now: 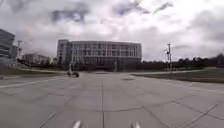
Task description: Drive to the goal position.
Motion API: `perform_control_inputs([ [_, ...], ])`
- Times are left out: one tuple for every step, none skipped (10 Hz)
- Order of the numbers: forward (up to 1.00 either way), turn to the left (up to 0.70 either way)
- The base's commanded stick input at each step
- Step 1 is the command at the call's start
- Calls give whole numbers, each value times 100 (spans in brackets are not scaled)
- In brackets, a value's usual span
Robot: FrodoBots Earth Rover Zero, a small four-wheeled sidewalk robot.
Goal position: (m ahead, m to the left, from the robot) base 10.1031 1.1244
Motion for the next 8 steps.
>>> perform_control_inputs([
  [100, 0],
  [100, 0],
  [100, -20],
  [100, -13],
  [100, 0],
  [100, -27],
  [100, -18],
  [100, -4],
])
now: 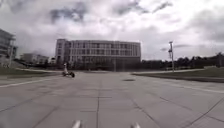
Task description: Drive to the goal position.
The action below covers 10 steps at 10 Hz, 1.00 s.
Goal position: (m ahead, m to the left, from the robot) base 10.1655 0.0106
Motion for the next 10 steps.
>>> perform_control_inputs([
  [100, 0],
  [100, 0],
  [100, 0],
  [100, 0],
  [100, 0],
  [100, 0],
  [100, 0],
  [100, 0],
  [100, 0],
  [100, 0],
])
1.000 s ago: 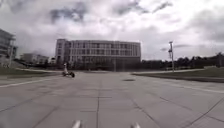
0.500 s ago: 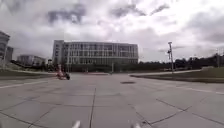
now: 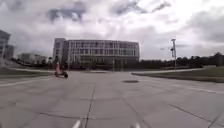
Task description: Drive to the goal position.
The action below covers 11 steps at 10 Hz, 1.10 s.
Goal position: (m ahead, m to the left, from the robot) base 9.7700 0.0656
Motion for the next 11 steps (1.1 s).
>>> perform_control_inputs([
  [100, 0],
  [100, 0],
  [100, 0],
  [100, 0],
  [100, 0],
  [100, 0],
  [100, 6],
  [100, 18],
  [100, 0],
  [100, 0],
  [100, 0],
])
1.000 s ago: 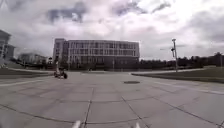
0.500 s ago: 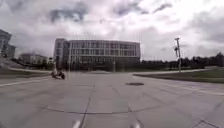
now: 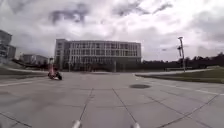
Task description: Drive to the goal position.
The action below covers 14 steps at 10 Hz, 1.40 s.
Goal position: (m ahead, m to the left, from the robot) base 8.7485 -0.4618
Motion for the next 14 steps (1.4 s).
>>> perform_control_inputs([
  [100, 0],
  [100, 0],
  [100, 0],
  [100, 0],
  [100, 0],
  [100, -15],
  [100, -19],
  [100, 0],
  [100, 0],
  [100, 0],
  [100, 0],
  [100, -14],
  [100, 0],
  [100, 0],
])
